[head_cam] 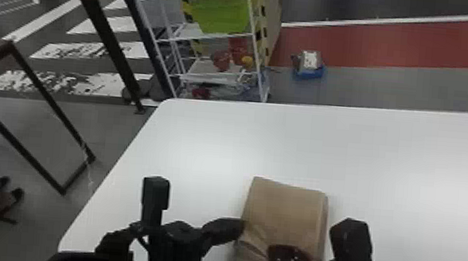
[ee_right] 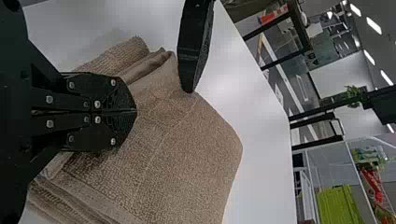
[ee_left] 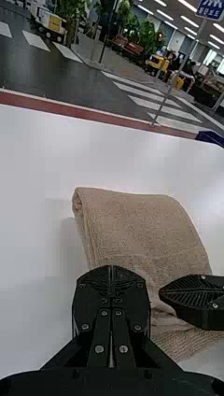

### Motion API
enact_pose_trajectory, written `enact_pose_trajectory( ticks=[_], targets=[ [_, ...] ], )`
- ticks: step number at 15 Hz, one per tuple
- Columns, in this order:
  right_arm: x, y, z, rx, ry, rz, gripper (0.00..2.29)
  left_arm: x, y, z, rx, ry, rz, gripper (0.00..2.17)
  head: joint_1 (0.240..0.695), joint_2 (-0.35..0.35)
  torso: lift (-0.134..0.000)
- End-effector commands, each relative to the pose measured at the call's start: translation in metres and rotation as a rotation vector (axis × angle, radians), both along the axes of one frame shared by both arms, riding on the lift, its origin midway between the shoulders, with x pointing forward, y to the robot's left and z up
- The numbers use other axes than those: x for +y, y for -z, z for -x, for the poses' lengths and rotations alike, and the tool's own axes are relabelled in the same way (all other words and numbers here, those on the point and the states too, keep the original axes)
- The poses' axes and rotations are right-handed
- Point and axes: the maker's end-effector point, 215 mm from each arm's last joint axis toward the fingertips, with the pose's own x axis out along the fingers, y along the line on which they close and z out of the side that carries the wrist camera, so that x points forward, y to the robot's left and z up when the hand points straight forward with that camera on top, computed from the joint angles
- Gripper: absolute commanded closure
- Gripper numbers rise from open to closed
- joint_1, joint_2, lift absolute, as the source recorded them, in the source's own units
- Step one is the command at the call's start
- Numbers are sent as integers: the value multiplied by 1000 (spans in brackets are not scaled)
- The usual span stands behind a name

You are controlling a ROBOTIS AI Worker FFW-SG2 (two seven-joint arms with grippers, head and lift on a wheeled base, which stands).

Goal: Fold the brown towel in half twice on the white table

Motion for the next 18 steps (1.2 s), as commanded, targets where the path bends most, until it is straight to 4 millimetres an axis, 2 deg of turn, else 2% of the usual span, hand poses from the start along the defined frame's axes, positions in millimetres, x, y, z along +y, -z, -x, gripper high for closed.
enact_pose_trajectory(
  ticks=[1,2,3,4,5,6,7,9,10,11,12,13,14,16,18],
  targets=[
    [-3,-12,-8,-36,17,-21,1986,-1,-2,-1,-10,-2,6,2067,695,350,-124],
    [-4,-29,-11,-61,29,-45,1973,-1,-8,-1,-23,-4,16,2067,695,350,-124],
    [-10,-54,-19,-108,54,-82,1764,0,-20,-2,-48,-8,27,2067,695,350,-124],
    [-20,-79,-27,-153,83,-107,1288,4,-35,-3,-77,-15,29,2067,695,350,-124],
    [-34,-99,-40,-201,113,-119,586,5,-54,-6,-134,-12,23,2067,695,350,-124],
    [-47,-109,-52,-224,138,-114,218,8,-74,-10,-204,-21,9,2067,695,350,-124],
    [-61,-120,-65,-246,150,-121,70,7,-91,-15,-263,-33,3,2067,695,350,-124],
    [-89,-142,-86,-295,190,-123,46,8,-114,-28,-365,-61,-35,2064,695,350,-124],
    [-104,-156,-97,-333,225,-118,49,10,-119,-33,-404,-97,-64,1997,695,350,-124],
    [-125,-164,-108,-361,275,-101,49,11,-126,-40,-463,-135,-94,1524,695,350,-124],
    [-145,-165,-116,-372,321,-84,49,10,-135,-46,-533,-147,-105,670,695,335,-124],
    [-164,-177,-126,-420,355,-82,49,11,-147,-50,-616,-162,-112,164,695,310,-124],
    [-176,-184,-131,-460,376,-77,46,13,-159,-53,-688,-189,-125,90,695,282,-124],
    [-210,-192,-140,-525,447,-56,49,14,-183,-56,-835,-269,-158,87,695,218,-124],
    [-253,-192,-141,-559,536,-36,53,10,-185,-55,-883,-305,-176,90,695,188,-124]
  ],
)
